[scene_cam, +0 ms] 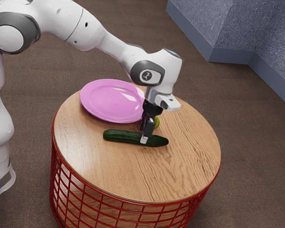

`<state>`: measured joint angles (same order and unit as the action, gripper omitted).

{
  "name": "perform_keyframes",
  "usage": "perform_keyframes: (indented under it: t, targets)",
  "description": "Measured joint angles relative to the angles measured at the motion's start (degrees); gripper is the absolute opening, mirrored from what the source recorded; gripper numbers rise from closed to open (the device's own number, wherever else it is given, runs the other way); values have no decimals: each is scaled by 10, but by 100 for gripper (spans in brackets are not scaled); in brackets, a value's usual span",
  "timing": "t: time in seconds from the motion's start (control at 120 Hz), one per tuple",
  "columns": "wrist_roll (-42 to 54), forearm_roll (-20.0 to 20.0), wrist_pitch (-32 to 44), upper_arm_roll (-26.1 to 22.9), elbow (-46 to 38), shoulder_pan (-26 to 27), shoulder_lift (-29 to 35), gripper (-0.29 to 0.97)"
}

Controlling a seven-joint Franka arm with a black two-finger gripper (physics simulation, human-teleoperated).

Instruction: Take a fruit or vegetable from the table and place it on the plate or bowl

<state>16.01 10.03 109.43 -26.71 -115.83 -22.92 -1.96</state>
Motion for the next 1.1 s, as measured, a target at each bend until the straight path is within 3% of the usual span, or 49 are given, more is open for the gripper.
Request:
perform_keyframes:
  t: [0.267, 0.483, 0.675, 1.1]
  targets:
    - [2, 3, 11, 0, -11, 5, -2, 68]
    - [0, 7, 19, 0, -22, 11, -4, 29]
    - [-2, 7, 24, -1, -22, -3, -5, 20]
    - [12, 0, -2, 13, 76, 18, 12, 18]
